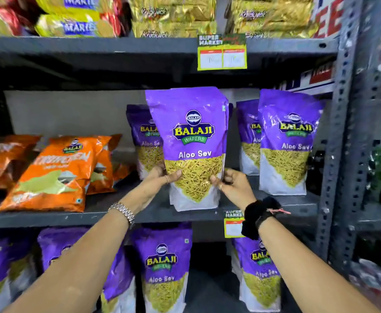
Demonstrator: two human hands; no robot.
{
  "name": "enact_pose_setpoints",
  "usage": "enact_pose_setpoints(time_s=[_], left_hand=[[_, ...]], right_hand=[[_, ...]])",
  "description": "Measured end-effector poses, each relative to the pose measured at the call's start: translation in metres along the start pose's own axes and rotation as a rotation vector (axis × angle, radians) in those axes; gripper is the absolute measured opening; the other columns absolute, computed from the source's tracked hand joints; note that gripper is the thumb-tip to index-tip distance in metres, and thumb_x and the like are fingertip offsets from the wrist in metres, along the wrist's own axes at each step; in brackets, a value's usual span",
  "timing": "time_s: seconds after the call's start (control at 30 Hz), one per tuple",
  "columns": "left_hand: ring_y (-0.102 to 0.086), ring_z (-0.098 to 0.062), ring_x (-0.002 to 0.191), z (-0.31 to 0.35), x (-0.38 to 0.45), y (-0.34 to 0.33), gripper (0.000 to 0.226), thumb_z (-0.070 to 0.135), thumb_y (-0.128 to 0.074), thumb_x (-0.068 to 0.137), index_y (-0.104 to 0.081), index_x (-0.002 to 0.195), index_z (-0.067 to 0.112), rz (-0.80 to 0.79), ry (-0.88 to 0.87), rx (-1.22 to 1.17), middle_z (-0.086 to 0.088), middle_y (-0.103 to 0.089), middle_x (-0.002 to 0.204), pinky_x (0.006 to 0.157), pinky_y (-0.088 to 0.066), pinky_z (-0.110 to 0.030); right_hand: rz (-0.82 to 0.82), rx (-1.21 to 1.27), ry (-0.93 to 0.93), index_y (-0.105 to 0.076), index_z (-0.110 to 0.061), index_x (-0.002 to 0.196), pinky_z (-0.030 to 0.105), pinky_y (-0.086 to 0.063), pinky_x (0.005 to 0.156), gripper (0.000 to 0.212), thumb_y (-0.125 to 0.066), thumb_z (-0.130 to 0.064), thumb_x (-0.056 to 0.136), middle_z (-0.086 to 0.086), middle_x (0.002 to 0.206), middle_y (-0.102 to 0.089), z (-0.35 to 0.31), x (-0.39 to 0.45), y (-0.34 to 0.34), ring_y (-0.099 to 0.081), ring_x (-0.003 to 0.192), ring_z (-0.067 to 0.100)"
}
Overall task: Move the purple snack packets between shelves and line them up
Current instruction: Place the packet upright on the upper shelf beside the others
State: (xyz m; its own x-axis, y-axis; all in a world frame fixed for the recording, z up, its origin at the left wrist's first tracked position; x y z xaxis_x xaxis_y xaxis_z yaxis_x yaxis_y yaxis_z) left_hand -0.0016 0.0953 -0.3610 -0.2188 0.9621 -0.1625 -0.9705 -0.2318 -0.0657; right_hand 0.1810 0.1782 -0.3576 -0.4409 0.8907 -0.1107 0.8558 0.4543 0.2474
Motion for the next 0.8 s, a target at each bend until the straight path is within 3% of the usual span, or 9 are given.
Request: enact_pose_setpoints(time_s=[0.07,0.13,0.2,0.33,0.43,0.53,0.6,0.73,0.8], left_hand=[[-0.063,-0.006,0.101,0.001,0.006,-0.006,0.048,0.013,-0.068,0.073,-0.054,0.119,0.008,0.007,0.002,0.013,0.002,-0.07,0.109,0.096,-0.046,-0.025],[-0.06,-0.012,0.111,0.006,0.011,-0.013,0.064,0.018,-0.072,0.071,-0.046,0.128,0.008,0.0,-0.022,0.07,-0.004,-0.064,0.121,0.097,-0.047,-0.022],[-0.058,-0.014,0.113,0.008,0.015,-0.019,0.065,0.016,-0.076,0.072,-0.042,0.128,0.012,0.01,-0.034,0.123,-0.002,-0.061,0.123,0.093,-0.049,-0.016],[-0.054,-0.015,0.115,0.006,0.019,-0.029,0.071,0.023,-0.079,0.067,-0.039,0.125,0.02,0.019,0.005,0.13,-0.001,-0.058,0.123,0.102,-0.041,-0.029],[-0.051,-0.017,0.123,0.0,0.019,-0.027,0.08,0.021,-0.079,0.069,-0.033,0.135,0.015,0.027,0.029,0.141,-0.003,-0.055,0.13,0.106,-0.039,-0.03],[-0.05,-0.016,0.124,-0.001,0.011,-0.026,0.097,0.033,-0.082,0.059,-0.029,0.138,0.016,0.025,0.047,0.157,-0.002,-0.054,0.135,0.108,-0.038,-0.031],[-0.05,-0.016,0.124,0.003,0.002,-0.023,0.101,0.038,-0.082,0.055,-0.029,0.138,0.017,0.041,0.047,0.167,-0.002,-0.054,0.135,0.109,-0.038,-0.032],[-0.05,-0.017,0.124,0.011,-0.017,-0.022,0.092,0.029,-0.081,0.065,-0.027,0.138,0.015,0.067,0.049,0.201,-0.005,-0.053,0.135,0.111,-0.037,-0.035],[-0.051,-0.015,0.12,0.019,-0.029,-0.025,0.083,0.023,-0.077,0.071,-0.028,0.138,0.014,0.089,0.032,0.22,-0.005,-0.053,0.135,0.108,-0.039,-0.032]], right_hand=[[-0.003,0.004,0.007,-0.058,-0.003,0.08,0.031,-0.042,0.077,0.018,-0.067,-0.019,0.08,0.015,0.081,-0.063,-0.001,0.005,0.001,-0.057,0.083,0.016],[-0.008,-0.001,0.002,-0.056,-0.011,0.077,0.03,-0.042,0.077,0.013,-0.065,-0.02,0.081,0.011,0.081,-0.061,-0.003,0.011,0.002,-0.056,0.082,0.015],[0.011,-0.031,-0.003,-0.054,-0.019,0.071,0.028,-0.042,0.076,0.015,-0.063,-0.023,0.082,0.003,0.076,-0.062,-0.003,0.014,0.006,-0.056,0.078,0.013],[0.081,-0.066,0.006,-0.05,-0.022,0.064,0.028,-0.041,0.074,0.022,-0.064,-0.024,0.081,-0.005,0.066,-0.057,0.001,0.019,0.014,-0.054,0.073,0.013],[0.079,-0.038,0.006,-0.057,-0.014,0.08,0.032,-0.046,0.083,0.01,-0.063,-0.021,0.082,0.008,0.082,-0.066,0.004,0.016,0.013,-0.059,0.085,0.017],[0.066,-0.037,0.004,-0.057,0.006,0.098,0.045,-0.046,0.097,0.031,-0.062,-0.02,0.083,0.029,0.103,-0.067,0.004,0.013,0.009,-0.062,0.092,0.022],[0.054,-0.041,0.01,-0.057,0.006,0.1,0.049,-0.045,0.099,0.032,-0.063,-0.02,0.083,0.028,0.106,-0.067,0.003,0.009,0.005,-0.062,0.092,0.023],[0.049,0.015,0.001,-0.059,0.0,0.103,0.04,-0.046,0.098,0.029,-0.063,-0.019,0.082,0.014,0.098,-0.067,0.0,-0.004,0.001,-0.059,0.093,0.017],[0.055,0.073,0.0,-0.059,0.0,0.105,0.029,-0.048,0.09,0.031,-0.065,-0.018,0.081,0.012,0.101,-0.066,-0.005,-0.012,0.001,-0.059,0.096,0.017]])
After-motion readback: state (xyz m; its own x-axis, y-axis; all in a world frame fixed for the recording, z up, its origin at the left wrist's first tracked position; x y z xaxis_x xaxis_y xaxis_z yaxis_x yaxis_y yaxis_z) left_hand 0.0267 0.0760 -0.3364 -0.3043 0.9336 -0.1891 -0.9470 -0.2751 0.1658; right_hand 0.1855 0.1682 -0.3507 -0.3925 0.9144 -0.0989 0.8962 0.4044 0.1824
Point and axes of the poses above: each hand's wrist, its own x-axis towards the middle knuckle, its own y-axis out of the back of the hand, z = x × y, the point moved 8 cm from there along x, towards the middle knuckle
